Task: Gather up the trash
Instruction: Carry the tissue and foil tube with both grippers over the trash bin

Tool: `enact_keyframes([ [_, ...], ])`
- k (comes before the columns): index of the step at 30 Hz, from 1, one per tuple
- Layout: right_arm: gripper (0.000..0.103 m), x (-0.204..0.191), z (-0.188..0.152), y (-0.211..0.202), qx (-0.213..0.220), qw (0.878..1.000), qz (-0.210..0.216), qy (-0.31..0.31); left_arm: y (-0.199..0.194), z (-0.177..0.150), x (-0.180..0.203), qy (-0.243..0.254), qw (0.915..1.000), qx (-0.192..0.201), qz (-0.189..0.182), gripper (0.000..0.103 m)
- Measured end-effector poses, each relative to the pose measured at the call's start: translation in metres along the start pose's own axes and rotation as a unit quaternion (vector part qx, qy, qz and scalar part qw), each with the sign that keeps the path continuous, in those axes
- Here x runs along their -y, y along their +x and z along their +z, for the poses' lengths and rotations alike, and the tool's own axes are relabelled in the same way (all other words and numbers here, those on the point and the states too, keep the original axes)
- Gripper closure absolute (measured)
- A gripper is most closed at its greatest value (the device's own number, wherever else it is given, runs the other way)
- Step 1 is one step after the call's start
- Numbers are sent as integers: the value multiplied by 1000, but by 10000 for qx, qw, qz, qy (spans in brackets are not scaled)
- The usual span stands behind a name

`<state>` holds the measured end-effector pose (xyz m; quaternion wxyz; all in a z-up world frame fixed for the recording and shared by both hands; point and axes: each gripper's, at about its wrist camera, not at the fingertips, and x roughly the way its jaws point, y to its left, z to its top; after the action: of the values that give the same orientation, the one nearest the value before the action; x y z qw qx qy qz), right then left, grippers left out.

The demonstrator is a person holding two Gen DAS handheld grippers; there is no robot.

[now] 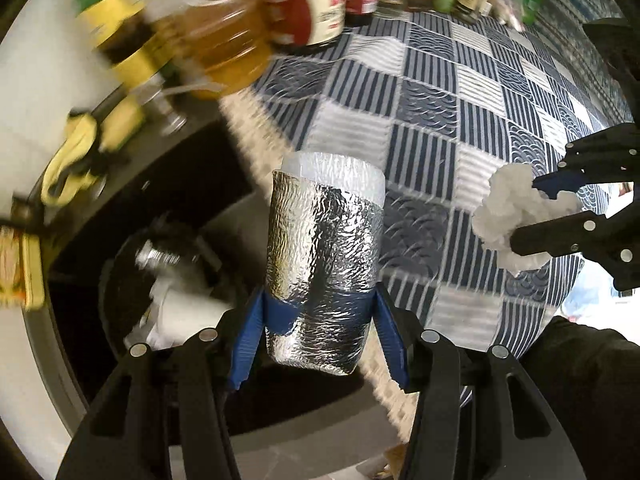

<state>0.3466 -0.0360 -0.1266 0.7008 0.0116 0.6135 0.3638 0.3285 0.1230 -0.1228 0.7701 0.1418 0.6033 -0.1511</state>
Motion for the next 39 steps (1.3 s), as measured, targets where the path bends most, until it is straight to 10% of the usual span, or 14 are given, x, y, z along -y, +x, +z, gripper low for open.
enact_keyframes([
  [16, 66, -102, 58, 62, -32, 9991, 63, -418, -20, -92, -115, -842, 9962, 211, 83, 52],
  [39, 66, -128, 166, 145, -384, 9989, 242, -112, 9, -104, -216, -1950, 9790, 516, -297, 51],
])
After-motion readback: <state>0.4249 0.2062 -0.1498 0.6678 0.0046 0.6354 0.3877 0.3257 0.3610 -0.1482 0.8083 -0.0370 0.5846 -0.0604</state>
